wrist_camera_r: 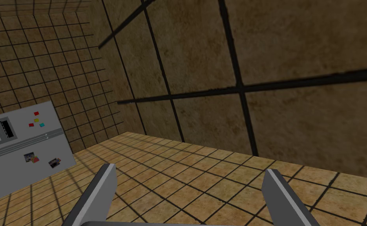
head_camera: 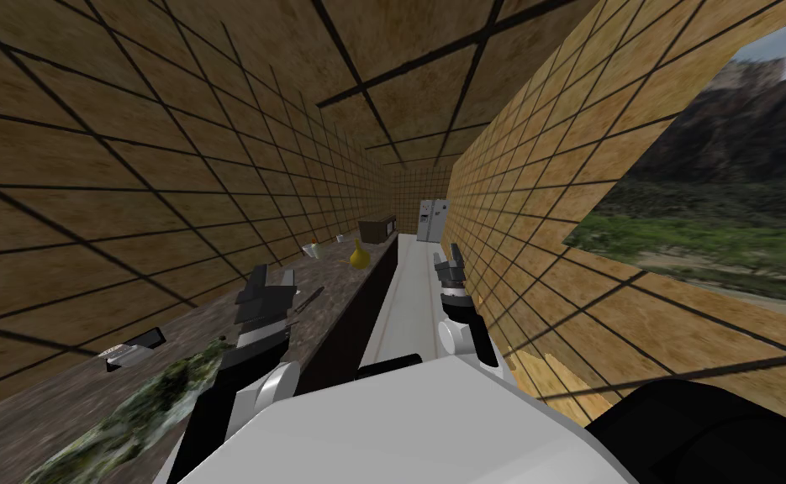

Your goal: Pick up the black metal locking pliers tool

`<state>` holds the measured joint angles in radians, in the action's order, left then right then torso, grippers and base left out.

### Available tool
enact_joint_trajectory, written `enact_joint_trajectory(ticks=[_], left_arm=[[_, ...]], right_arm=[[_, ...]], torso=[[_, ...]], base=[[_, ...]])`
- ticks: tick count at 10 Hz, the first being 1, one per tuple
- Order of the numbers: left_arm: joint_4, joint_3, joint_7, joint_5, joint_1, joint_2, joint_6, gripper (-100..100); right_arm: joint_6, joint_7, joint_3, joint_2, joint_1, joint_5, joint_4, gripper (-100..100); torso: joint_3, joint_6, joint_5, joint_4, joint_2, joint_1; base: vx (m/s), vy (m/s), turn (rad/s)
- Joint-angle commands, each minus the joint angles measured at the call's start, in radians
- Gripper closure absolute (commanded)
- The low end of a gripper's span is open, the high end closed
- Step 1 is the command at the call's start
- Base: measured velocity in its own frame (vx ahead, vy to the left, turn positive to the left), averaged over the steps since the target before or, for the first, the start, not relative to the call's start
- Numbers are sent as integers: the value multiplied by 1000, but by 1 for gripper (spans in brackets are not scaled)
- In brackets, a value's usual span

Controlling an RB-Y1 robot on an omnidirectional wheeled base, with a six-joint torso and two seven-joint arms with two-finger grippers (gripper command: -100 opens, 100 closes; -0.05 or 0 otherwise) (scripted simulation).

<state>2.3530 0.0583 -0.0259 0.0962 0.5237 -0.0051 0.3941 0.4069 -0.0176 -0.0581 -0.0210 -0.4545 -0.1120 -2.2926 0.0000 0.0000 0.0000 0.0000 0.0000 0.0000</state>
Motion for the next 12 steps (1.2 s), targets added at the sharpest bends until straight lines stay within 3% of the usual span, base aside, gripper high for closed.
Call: enact_joint_trajectory(ticks=[1, 7, 9, 11, 12], left_arm=[[-7, 13, 9, 10, 5, 46, -26, -100], [-36, 90, 63, 75, 40, 142, -175, -100], [-42, 108, 76, 90, 48, 154, -219, -100], [-53, 148, 104, 123, 67, 175, -282, -100], [-53, 148, 104, 123, 67, 175, -299, -100]], right_arm=[[0, 0, 0, 0, 0, 0, 0, 0], [0, 0, 0, 0, 0, 0, 0, 0], [0, 0, 0, 0, 0, 0, 0, 0], [0, 0, 0, 0, 0, 0, 0, 0], [0, 0, 0, 0, 0, 0, 0, 0]], torso=[[0, 0, 0, 0, 0, 0], [-3, 0, 0, -1, -5, -1], [-3, 0, -1, -1, -6, -2], [-2, 0, 0, -1, -4, -1], [-3, 0, 0, -1, -5, -1]], base=[[22, -7, -10], [61, -25, -14], [74, -35, -10], [72, -21, -18], [60, -20, -4]])
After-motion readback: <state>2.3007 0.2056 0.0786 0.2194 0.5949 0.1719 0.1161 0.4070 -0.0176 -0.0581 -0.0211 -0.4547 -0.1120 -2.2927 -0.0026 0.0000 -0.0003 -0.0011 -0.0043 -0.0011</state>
